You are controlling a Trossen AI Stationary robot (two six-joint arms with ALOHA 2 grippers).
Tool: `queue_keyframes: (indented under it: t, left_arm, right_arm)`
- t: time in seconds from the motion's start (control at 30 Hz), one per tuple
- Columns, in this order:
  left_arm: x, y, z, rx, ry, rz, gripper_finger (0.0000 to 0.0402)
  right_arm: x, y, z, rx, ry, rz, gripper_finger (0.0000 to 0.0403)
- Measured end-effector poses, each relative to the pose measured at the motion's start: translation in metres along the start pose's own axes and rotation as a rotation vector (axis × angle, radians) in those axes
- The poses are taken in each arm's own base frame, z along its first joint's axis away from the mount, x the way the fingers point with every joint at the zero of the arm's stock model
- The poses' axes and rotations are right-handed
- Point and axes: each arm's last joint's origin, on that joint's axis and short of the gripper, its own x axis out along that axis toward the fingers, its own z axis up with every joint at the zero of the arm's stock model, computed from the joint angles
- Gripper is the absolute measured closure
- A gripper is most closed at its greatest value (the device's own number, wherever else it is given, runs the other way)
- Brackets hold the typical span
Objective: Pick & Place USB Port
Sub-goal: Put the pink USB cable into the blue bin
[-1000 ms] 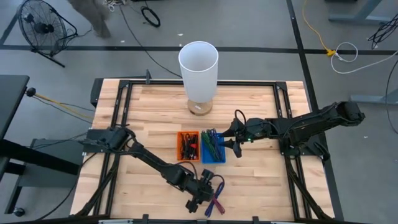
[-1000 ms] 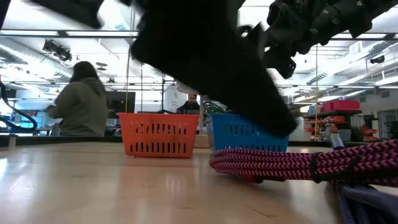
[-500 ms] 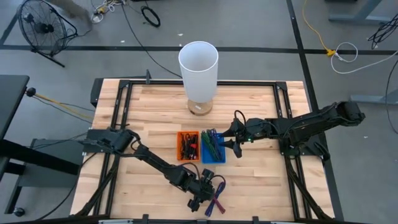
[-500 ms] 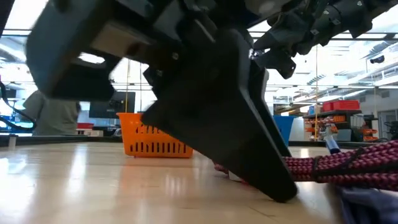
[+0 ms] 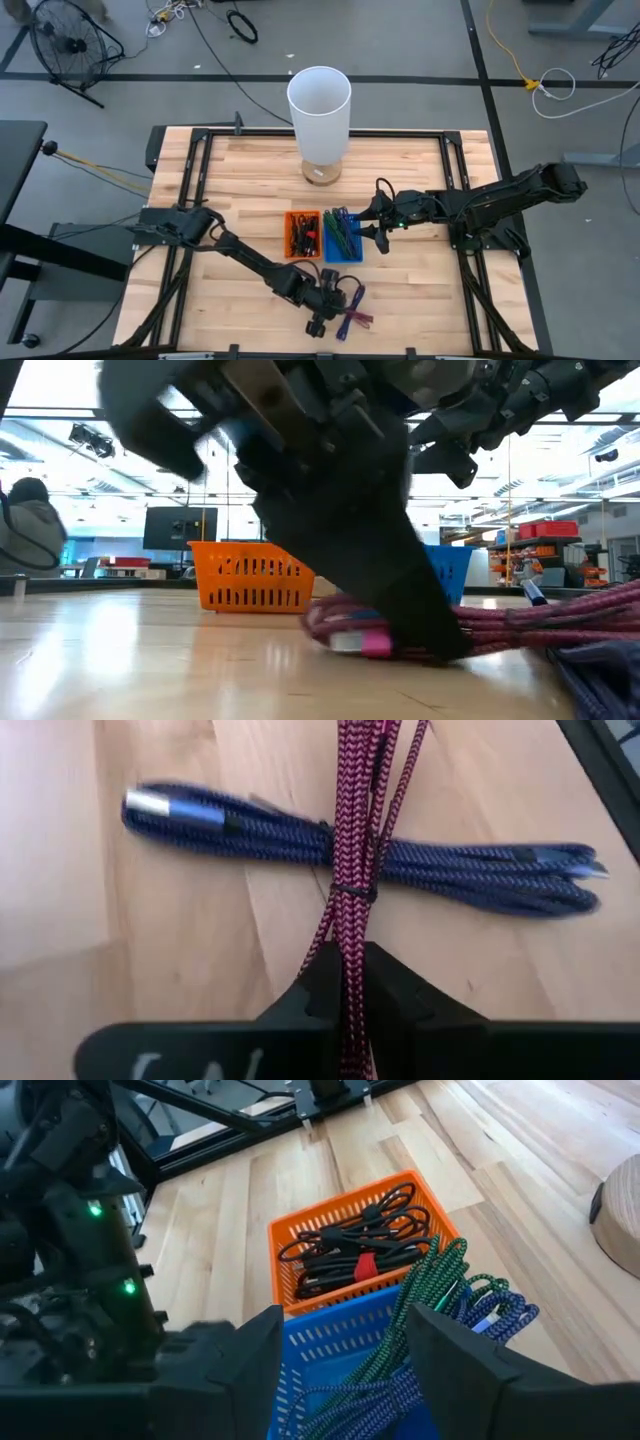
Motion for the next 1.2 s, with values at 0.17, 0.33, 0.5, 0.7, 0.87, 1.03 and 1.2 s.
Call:
queue_keyframes:
  t: [0.17, 0.33, 0.5, 0.7, 0.87, 1.03, 1.2]
  left_arm:
    - [-0.038, -0.009, 0.013, -0.027, -0.017, 0.073, 0.0378]
    - [-0.092, -0.016, 0.026, -0.070, -0.060, 0.220, 0.0378]
    - [-0.161, -0.015, 0.035, -0.141, -0.157, 0.418, 0.0378]
    - [-0.223, -0.004, 0.041, -0.212, -0.321, 0.646, 0.0379]
    - [-0.250, 0.014, 0.047, -0.227, -0.386, 0.744, 0.0379]
    - [-0.254, 0.039, 0.057, -0.258, -0.408, 0.765, 0.0379]
    - [-0.252, 0.061, 0.077, -0.236, -0.483, 0.693, 0.0379]
  right_arm:
    - [0.000, 0.000, 0.000, -0.004, 0.004, -0.002, 0.0188]
    - [0.000, 0.000, 0.000, -0.016, 0.004, -0.004, 0.0188]
    - [0.000, 0.000, 0.000, -0.026, -0.001, -0.002, 0.0188]
    - [0.000, 0.004, 0.008, -0.046, -0.083, 0.041, 0.0188]
    - [-0.003, 0.014, 0.021, -0.110, -0.237, 0.114, 0.0188]
    - [-0.011, 0.031, 0.035, -0.185, -0.431, 0.202, 0.0188]
    - [-0.016, 0.037, 0.041, -0.207, -0.529, 0.235, 0.0188]
